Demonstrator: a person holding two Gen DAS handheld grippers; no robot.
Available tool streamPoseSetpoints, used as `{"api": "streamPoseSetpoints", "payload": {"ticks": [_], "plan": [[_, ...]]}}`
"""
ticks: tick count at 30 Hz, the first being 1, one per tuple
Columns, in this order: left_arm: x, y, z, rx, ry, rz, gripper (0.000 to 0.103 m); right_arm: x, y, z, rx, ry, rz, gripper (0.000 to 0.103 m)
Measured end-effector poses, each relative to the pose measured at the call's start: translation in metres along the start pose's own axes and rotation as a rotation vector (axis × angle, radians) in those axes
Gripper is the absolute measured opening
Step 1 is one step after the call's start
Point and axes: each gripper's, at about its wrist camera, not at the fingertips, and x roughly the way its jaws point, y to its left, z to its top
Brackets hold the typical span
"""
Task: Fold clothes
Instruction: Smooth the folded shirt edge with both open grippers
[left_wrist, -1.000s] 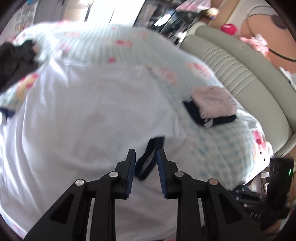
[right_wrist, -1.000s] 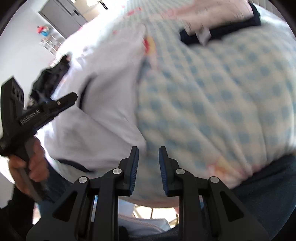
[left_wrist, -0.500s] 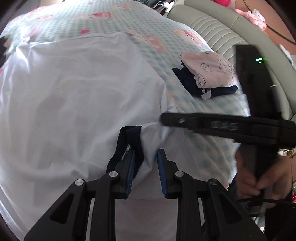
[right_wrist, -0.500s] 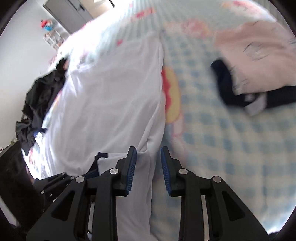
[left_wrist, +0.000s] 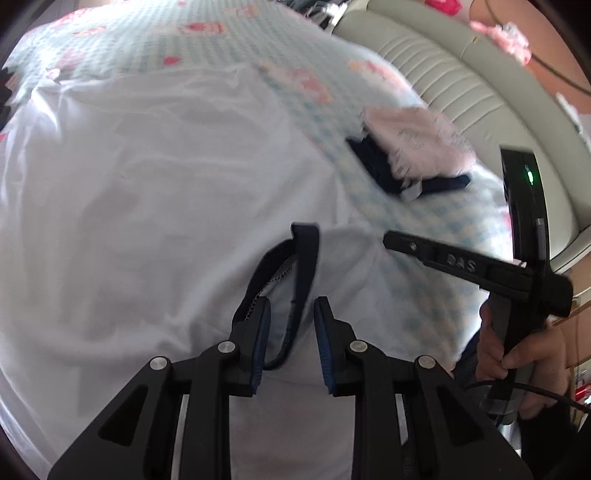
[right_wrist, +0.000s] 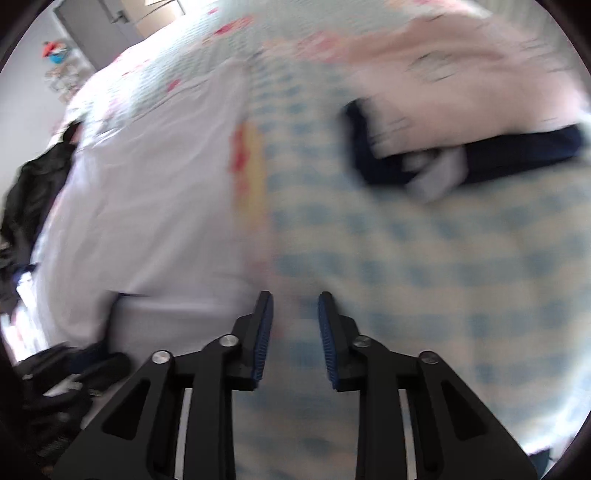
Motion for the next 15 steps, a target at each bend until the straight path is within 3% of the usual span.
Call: {"api": "streamPoseSetpoints", "payload": {"ticks": [4,7,10,12,15], "plan": [[-0.007,-0.006,0.001,0.023,-0.039,-0.031,0.031,-0.029,0.003,-0.013,0.007,-0.034,0.138,0.026],[0.010,0.003,-0.003,0.023,0.010,0.070,0.031,-0.036,0.014,-0.033,-0.014,-0.028,0.208,0.027],[0.004,0.022,-0.001,-0.055,-0.002,0.097,0.031,-0.025,0.016,-0.056,-0.008,0.028,0.211,0.027],[-0.012,0.028,0.000,-0.081,-0.046,0.059,0.031,-0.020,0.013,-0.068,-0.005,0.054,0.187,0.027],[-0.024,0.021,-0.004,-0.036,-0.054,0.002,0.034,-0.035,0.009,-0.083,0.023,0.034,0.226,0.027]]}}
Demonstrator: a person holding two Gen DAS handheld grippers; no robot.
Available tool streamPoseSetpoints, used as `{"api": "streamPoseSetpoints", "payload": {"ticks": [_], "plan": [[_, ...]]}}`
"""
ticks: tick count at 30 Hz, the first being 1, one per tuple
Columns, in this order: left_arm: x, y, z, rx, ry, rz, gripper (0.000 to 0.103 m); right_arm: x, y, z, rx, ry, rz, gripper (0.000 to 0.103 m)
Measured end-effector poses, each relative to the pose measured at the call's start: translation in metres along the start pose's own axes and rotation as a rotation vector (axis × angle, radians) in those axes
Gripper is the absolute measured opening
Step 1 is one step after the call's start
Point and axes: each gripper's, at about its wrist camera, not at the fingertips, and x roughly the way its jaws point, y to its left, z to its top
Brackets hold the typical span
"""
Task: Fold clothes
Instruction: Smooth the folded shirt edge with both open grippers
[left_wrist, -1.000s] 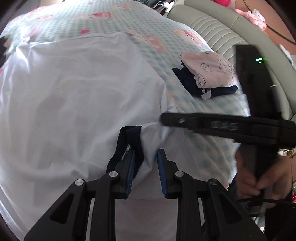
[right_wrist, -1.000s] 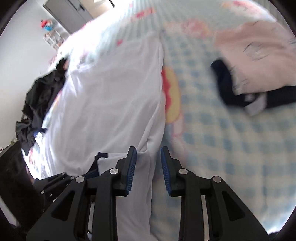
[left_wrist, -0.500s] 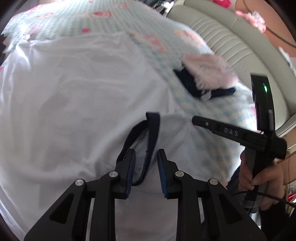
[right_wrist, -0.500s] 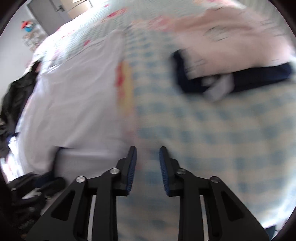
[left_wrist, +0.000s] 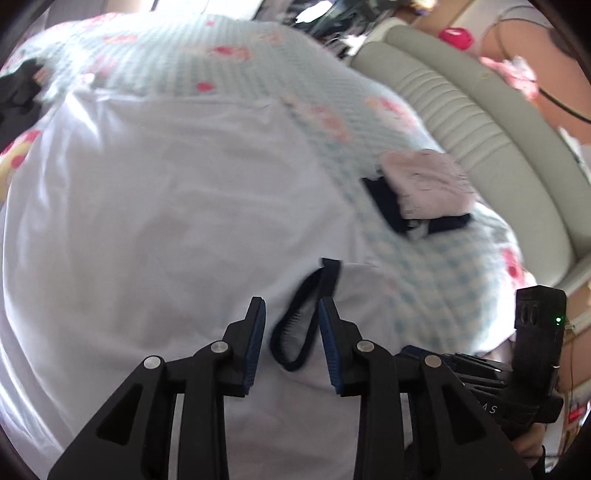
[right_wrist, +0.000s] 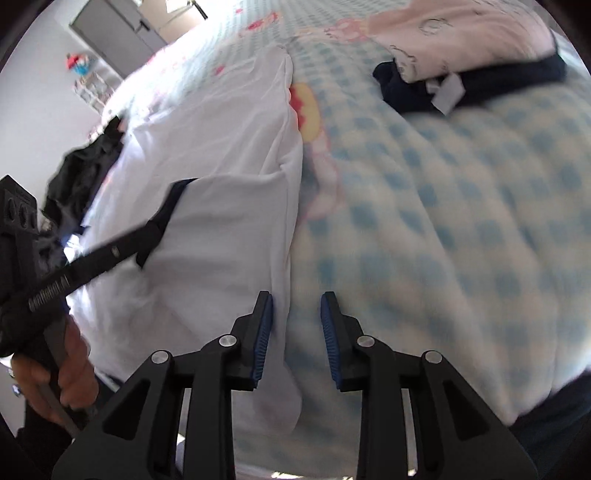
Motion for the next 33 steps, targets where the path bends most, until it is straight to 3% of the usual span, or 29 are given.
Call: {"api": "streamPoseSetpoints", "payload": {"ticks": [2,5,7,9,11,13,16,19,21,24,29,33], "plan": [[0.005,-0.009,-0.008,0.052,0.030,-0.006,0.034,-0.012,0.003,-0.009,0.003,-0.018,0.023,0.027],[0.024,-0.017,-0.018,0.113,0.090,0.081,0.034,-0.017,0.010,-0.023,-0.016,-0.020,0.028,0.028],[0.027,-0.009,-0.014,0.063,0.095,0.112,0.034,-0.008,0.010,-0.030,-0.021,0.013,-0.007,0.029],[0.017,0.001,-0.007,-0.010,0.066,0.111,0.034,-0.002,0.006,-0.037,-0.005,0.048,-0.044,0.029],[0.004,0.003,-0.005,-0.028,0.016,0.095,0.034,-0.007,0.001,-0.041,0.025,0.040,-0.026,0.029],[-0.006,-0.003,-0.009,-0.008,-0.010,0.058,0.034,-0.016,-0.001,-0.043,0.028,0.015,-0.022,0.029],[0.000,-0.021,-0.020,0.076,0.022,0.051,0.034,-0.021,0.001,-0.039,0.023,-0.008,-0.005,0.029],[0.015,-0.026,-0.027,0.120,0.066,0.136,0.034,-0.022,0.002,-0.037,0.019,-0.015,0.000,0.029],[0.020,-0.011,-0.024,0.073,0.068,0.224,0.034,-0.015,0.000,-0.038,0.017,0.007,-0.021,0.029],[0.012,0.015,-0.012,-0.062,0.052,0.177,0.034,-0.012,-0.007,-0.043,0.045,0.038,-0.036,0.029],[-0.001,-0.001,-0.011,0.044,0.021,0.078,0.036,-0.026,-0.005,-0.046,0.001,0.022,-0.046,0.029],[0.009,-0.007,-0.024,0.081,0.079,0.071,0.036,-0.035,0.001,-0.034,-0.005,-0.036,0.011,0.032]]}}
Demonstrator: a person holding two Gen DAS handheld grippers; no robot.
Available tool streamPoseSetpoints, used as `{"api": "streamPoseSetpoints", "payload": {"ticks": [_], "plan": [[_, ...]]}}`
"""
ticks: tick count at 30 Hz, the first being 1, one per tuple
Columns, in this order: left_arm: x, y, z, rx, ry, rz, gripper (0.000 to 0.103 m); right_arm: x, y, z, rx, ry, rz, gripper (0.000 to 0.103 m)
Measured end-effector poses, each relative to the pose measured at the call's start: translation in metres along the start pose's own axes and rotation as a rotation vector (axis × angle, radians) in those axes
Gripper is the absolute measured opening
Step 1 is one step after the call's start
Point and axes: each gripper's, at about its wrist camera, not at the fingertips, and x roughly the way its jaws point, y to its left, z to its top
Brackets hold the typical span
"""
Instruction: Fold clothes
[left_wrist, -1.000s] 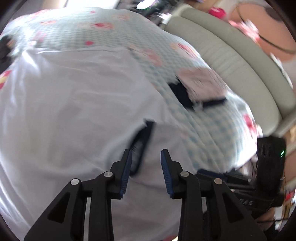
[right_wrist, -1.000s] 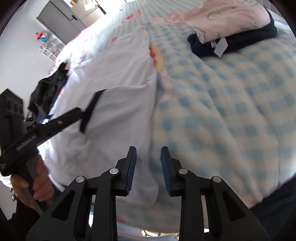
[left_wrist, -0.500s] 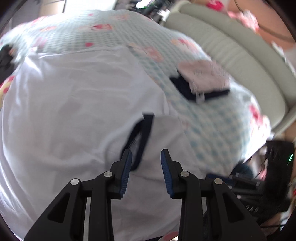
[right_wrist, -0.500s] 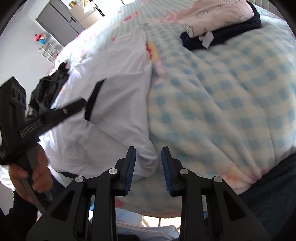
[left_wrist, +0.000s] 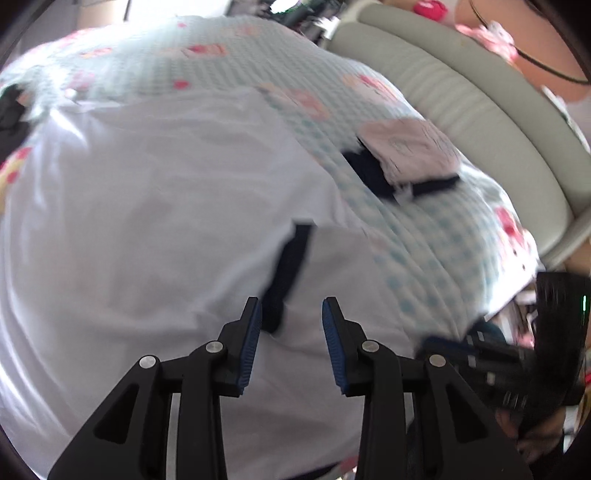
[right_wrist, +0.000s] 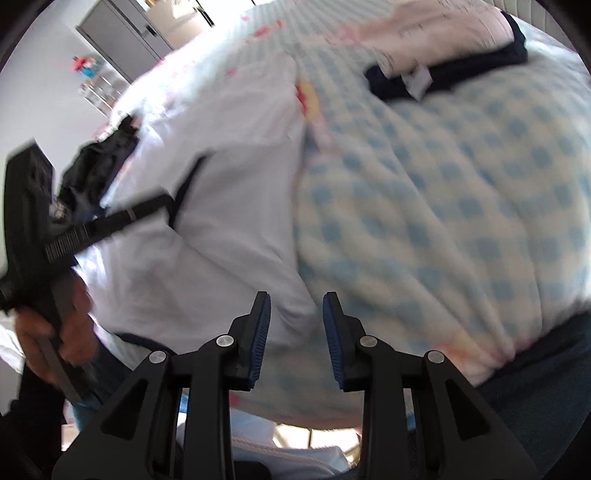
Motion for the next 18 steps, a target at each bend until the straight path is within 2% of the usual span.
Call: {"api": "streamPoseSetpoints", "payload": {"ticks": [1,2,4,5,6,8,12,14,16,18], "plan": [[0.003,-0.002,-0.003,0.008,0.015,0.000,0.036,0.002,-0.001,0.003,0.005,0.001,0.009,0.034],[0.007,-0.001,-0.004,0.012,0.020,0.030,0.036,0.006,-0.002,0.005,0.009,0.004,0.016,0.034],[0.011,0.009,-0.002,-0.027,0.016,0.098,0.036,0.025,0.004,0.009,-0.001,0.037,-0.021,0.034],[0.008,0.014,0.001,-0.055,0.008,0.104,0.038,0.032,0.003,0.008,-0.004,0.058,-0.047,0.034],[0.003,0.020,0.004,-0.085,-0.002,0.098,0.037,0.037,0.001,0.006,-0.006,0.079,-0.074,0.034],[-0.006,0.026,0.008,-0.112,-0.028,0.089,0.035,0.034,-0.005,0.002,0.014,0.078,-0.073,0.034],[-0.016,0.006,0.003,-0.039,-0.065,-0.039,0.036,0.017,-0.009,-0.007,0.026,0.024,-0.014,0.035],[-0.014,-0.006,-0.001,0.008,-0.088,-0.067,0.036,0.007,-0.007,-0.012,0.014,-0.019,0.026,0.035],[-0.011,-0.016,-0.003,0.020,-0.085,-0.076,0.036,0.006,-0.002,-0.014,-0.001,-0.035,0.030,0.035],[0.001,-0.019,-0.007,0.015,-0.037,-0.069,0.036,0.017,0.000,-0.013,-0.006,0.001,0.021,0.035]]}}
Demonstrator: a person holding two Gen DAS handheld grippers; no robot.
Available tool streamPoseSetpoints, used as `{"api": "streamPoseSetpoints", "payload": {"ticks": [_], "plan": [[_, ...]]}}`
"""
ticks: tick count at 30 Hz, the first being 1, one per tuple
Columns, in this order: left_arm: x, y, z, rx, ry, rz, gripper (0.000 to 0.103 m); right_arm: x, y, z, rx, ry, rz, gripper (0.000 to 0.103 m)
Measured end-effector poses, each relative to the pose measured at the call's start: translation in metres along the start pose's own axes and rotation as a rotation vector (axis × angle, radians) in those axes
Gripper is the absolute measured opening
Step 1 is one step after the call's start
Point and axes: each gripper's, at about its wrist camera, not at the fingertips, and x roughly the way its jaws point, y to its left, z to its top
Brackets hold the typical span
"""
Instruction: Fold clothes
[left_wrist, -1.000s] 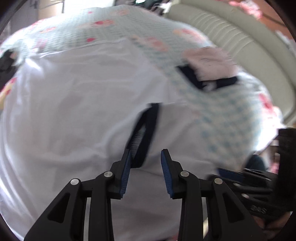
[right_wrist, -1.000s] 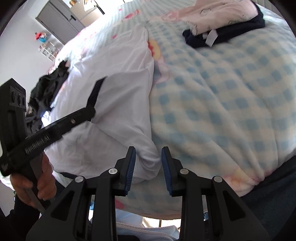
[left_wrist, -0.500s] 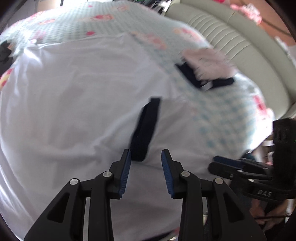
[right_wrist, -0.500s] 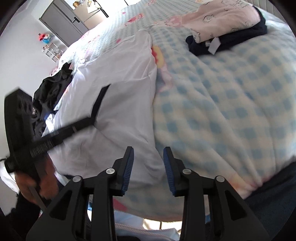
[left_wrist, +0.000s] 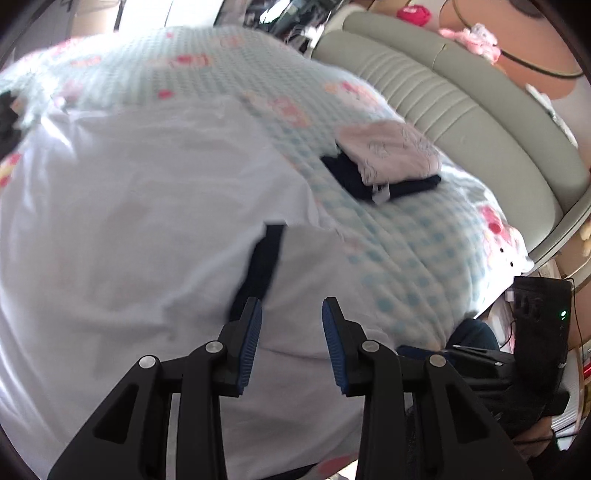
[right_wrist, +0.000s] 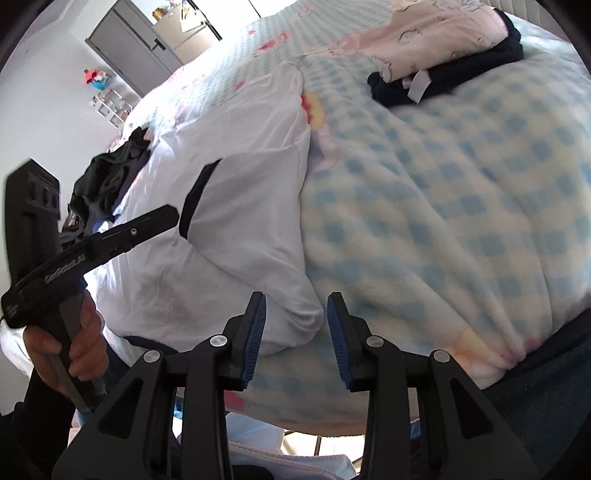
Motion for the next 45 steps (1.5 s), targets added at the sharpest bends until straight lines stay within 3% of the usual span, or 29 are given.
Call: {"api": "streamPoseSetpoints", "payload": {"ticks": [4,9,14,20,22,27,30,32,35,37,40,42,45], "plan": [[0.014,0.005,-0.004,0.029,0.065,0.137,0.035,0.014,-0.007,-0.002,0.043,0.070,-0.052,0.034],[-0.007,0.020,-0.007,-0.028,0.032,0.075,0.035,0.005,-0.016,-0.010,0.040,0.083,-0.087,0.033],[-0.010,0.002,-0.017,0.005,0.019,-0.065,0.035,-0.007,-0.008,-0.006,0.041,0.008,0.004,0.036],[0.005,-0.022,-0.011,0.078,0.050,-0.079,0.035,0.005,0.000,0.000,0.054,0.008,-0.031,0.036],[0.000,-0.027,-0.003,0.095,0.016,-0.093,0.035,0.001,-0.005,0.004,0.094,0.010,0.026,0.036],[0.028,-0.018,0.028,0.078,0.075,0.018,0.036,-0.009,0.013,0.029,-0.015,-0.058,-0.073,0.038],[0.035,-0.004,0.035,0.052,0.111,0.107,0.034,0.014,0.005,0.041,-0.015,0.011,-0.092,0.038],[0.019,0.001,0.037,0.052,0.061,0.123,0.035,0.024,-0.004,0.041,0.004,0.065,-0.092,0.038],[0.003,0.006,0.045,0.047,0.005,0.090,0.035,0.016,-0.009,0.040,0.030,0.054,-0.047,0.038],[0.008,0.005,0.050,0.049,0.014,0.084,0.035,0.006,-0.003,0.048,-0.003,-0.005,-0.074,0.038],[0.028,0.002,0.053,0.080,0.066,0.151,0.035,0.009,0.000,0.063,0.011,-0.032,-0.024,0.038],[0.043,0.000,0.054,0.102,0.103,0.201,0.036,0.027,0.005,0.072,-0.003,-0.002,-0.037,0.038],[0.034,0.018,0.058,0.025,0.094,0.199,0.038,0.048,0.009,0.074,-0.038,0.048,-0.090,0.038]]}}
